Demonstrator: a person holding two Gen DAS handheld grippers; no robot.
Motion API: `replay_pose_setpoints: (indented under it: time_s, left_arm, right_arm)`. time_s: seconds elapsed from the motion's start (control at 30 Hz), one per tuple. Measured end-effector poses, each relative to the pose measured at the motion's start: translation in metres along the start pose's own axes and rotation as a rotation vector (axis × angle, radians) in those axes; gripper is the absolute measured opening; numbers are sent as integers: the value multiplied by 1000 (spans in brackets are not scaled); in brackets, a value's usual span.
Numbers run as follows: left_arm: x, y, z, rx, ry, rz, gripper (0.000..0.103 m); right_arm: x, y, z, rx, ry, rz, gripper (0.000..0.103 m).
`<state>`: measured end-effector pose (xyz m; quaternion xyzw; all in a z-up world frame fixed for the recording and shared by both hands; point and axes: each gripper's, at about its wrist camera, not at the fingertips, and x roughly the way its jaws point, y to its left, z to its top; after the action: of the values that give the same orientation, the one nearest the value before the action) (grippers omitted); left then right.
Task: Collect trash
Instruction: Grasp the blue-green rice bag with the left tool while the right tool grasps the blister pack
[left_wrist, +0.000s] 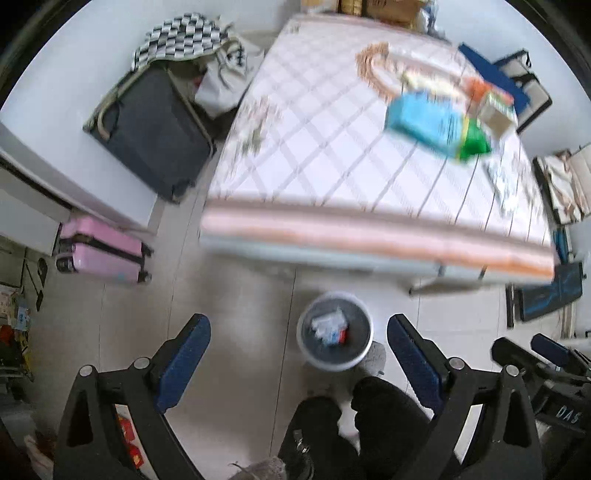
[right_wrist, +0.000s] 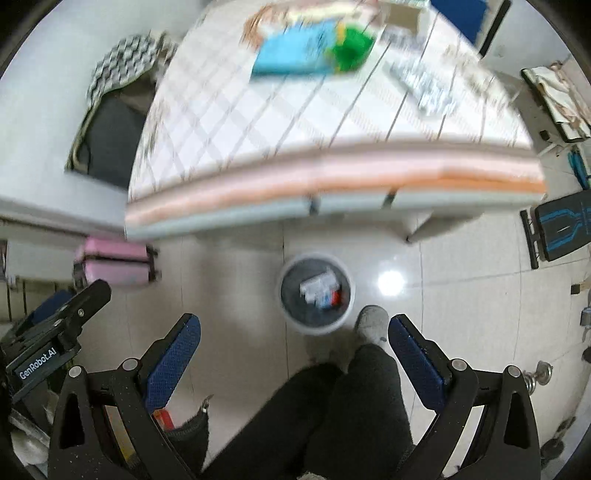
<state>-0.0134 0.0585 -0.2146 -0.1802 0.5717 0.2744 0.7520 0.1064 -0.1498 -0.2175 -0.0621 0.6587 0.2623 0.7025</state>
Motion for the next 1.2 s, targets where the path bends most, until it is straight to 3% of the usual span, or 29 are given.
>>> replay_pose_setpoints:
  time_s: [0.17, 0.27, 0.4, 0.5, 0.57, 0.67, 0.77, 0.83, 0.9, 1.07, 1.1, 1.2]
  left_arm:
    - [4, -30, 64, -6, -17, -24, 98]
    - [23, -54, 105, -60, 11, -70, 98]
    - [73, -90, 154, -185, 126, -186, 97]
    - [108, -113, 178, -276, 191, -261, 96]
    - [137, -126, 192, -338, 234, -306, 84]
    - [171, -137, 209, -435, 281, -346, 78]
    - [182, -142, 220, -484, 272, -329, 58]
    - [175, -150, 230, -437, 224, -320, 31]
    - [170, -157, 233, -382, 211, -279, 22]
    - [152, -162, 236, -277, 163, -204, 15]
    - [150, -160, 237, -265, 150, -196, 14]
    - [132, -159, 240, -206, 95, -157, 11]
  right_arm:
    - [-30, -36, 86, 49, -86, -65, 103]
    - [-21, -68, 140, 68, -100, -117, 103]
    - [25, -111, 207, 100, -41, -166, 103]
    - [64, -124, 236, 101, 18, -168, 102]
    - [91, -132, 250, 86, 61, -169, 102]
    - [116, -138, 261, 77, 100, -163, 102]
    - [123, -137, 264, 62, 102, -183, 92]
    - [120, -133, 264, 37, 67, -237, 74]
    - [116, -133, 266, 32, 42, -256, 60]
    - [109, -139, 268, 31, 49, -226, 55]
    - [107, -142, 269, 36, 49, -212, 44]
    - [92, -150, 276, 22, 28, -175, 29]
